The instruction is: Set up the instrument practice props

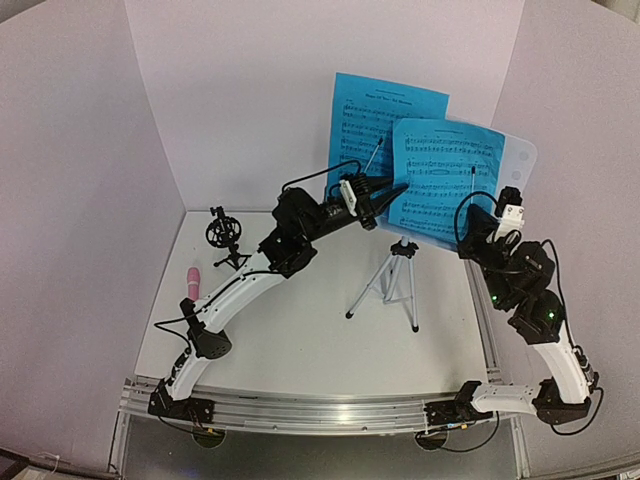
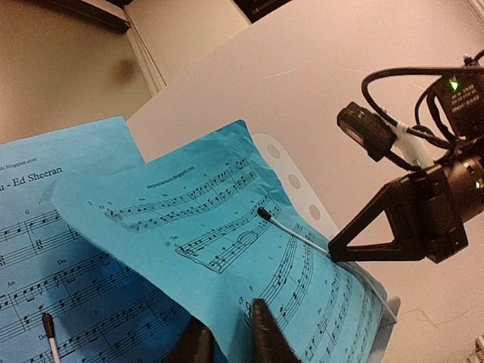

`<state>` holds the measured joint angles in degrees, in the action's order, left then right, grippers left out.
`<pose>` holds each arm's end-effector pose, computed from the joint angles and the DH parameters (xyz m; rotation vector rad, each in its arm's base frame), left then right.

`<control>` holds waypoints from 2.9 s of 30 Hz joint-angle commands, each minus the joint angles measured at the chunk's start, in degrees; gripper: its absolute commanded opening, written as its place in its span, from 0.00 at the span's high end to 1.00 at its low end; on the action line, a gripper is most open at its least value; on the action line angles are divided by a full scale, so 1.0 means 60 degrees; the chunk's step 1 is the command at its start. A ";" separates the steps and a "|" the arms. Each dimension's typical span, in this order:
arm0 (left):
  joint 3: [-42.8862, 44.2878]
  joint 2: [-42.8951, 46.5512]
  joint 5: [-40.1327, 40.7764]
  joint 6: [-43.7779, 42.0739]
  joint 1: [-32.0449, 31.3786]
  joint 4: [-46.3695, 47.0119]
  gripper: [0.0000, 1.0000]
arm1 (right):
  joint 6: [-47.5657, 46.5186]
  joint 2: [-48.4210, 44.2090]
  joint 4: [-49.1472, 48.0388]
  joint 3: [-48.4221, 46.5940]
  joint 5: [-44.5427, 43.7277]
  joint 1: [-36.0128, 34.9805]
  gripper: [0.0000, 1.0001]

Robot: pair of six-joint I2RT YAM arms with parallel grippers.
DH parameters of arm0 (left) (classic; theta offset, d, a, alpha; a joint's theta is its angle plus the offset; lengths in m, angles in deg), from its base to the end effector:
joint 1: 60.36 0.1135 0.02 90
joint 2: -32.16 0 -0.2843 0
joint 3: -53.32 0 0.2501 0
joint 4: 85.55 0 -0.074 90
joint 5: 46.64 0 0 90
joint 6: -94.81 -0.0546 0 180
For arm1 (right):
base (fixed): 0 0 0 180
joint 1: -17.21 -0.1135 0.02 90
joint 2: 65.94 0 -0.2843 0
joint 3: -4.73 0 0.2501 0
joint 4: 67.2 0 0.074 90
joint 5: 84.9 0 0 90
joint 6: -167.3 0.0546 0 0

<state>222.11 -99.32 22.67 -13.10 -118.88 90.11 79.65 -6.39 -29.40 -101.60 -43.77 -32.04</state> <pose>0.2510 -0.4469 0.5462 0.8954 0.5862 -0.8217 0.1328 0.0912 0.5580 0.1167 1.4646 0.1302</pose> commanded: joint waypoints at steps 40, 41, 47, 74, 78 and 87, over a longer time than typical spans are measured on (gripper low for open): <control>-0.2195 0.2955 -0.0385 -0.1290 -0.0032 -0.2647 0.30 | -0.4077 0.2561 0.4947 -0.7689 0.2189 -0.0036 0.34; -0.2240 0.3056 -0.0302 -0.1345 -0.0026 -0.2908 0.28 | -0.4268 0.2754 0.4913 -0.7832 0.2089 -0.0028 0.33; -0.2627 0.4053 -0.0102 -0.1604 -0.0017 -0.4505 0.21 | -0.5423 0.3565 0.4538 -0.9089 0.1749 -0.0029 0.30; -0.3645 0.5773 0.0314 -0.2355 -0.0002 -0.7066 0.16 | -0.7085 0.3801 0.2040 -0.8421 0.0569 -0.0010 0.10; -0.3621 0.5833 0.0252 -0.2301 -0.0004 -0.7125 0.16 | -0.6859 0.3512 0.2029 -0.7523 0.0221 0.0090 0.14; -0.4411 0.6332 0.0470 -0.2237 0.0011 -0.7295 0.16 | -0.6288 0.2845 0.2033 -0.6664 -0.0107 0.0131 0.13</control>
<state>197.36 -64.97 25.07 -26.72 -119.07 46.88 38.95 14.55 -14.83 -145.42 -41.93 -31.56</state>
